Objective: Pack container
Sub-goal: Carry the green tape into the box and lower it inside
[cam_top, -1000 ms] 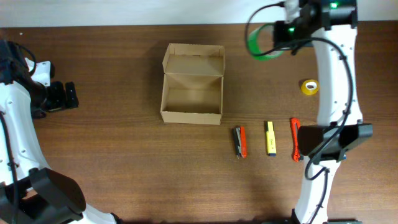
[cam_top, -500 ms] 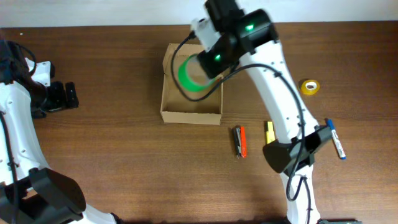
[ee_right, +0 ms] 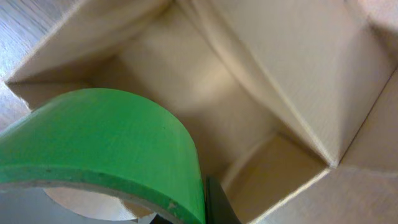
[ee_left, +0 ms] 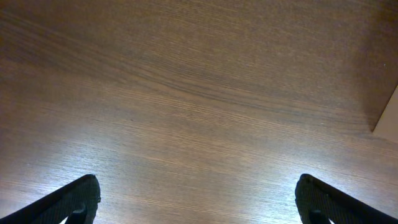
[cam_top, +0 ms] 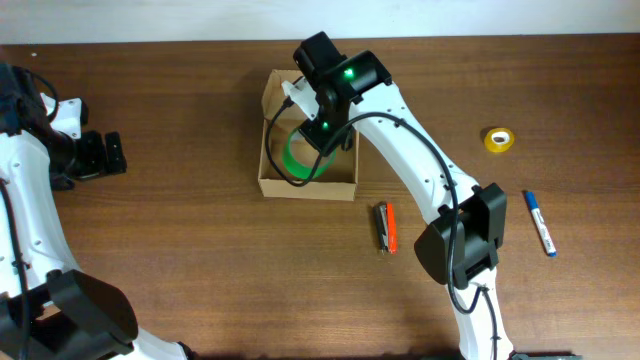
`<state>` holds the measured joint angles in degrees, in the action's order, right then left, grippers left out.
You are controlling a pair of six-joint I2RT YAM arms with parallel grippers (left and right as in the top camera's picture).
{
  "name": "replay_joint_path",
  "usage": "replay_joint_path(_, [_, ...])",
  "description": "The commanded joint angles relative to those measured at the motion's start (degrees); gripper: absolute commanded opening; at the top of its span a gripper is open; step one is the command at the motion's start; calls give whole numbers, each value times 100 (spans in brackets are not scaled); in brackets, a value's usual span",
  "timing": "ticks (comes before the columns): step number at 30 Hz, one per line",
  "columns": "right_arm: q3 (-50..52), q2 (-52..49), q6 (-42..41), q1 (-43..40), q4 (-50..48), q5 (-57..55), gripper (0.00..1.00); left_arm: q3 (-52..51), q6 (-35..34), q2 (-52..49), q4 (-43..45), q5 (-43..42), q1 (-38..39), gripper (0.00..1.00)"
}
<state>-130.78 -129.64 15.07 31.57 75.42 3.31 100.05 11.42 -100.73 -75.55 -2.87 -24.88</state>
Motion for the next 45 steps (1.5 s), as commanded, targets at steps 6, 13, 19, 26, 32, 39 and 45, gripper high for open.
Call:
replay_joint_path(6, [2,-79,575,70,-391,11,3,-4,111,57,13,-79,-15,100])
replay_joint_path(13, [7,-319,577,70,-400,-168,4,-4,111,57,13,-79,-15,100])
replay_joint_path(19, [9,-584,575,17,-415,-214,4,-4,111,57,13,-79,-15,100])
replay_joint_path(26, [13,-737,619,-76,-304,-337,3,-4,111,57,13,-79,-15,100])
replay_joint_path(32, [13,-750,695,-271,-63,-702,4,-4,111,57,13,-79,-15,100])
replay_joint_path(39, [13,-774,702,-361,-31,-813,4,-4,111,57,13,-79,-15,100])
replay_joint_path(45, [55,-881,699,-358,-87,-767,4,-4,111,57,13,-79,-15,100])
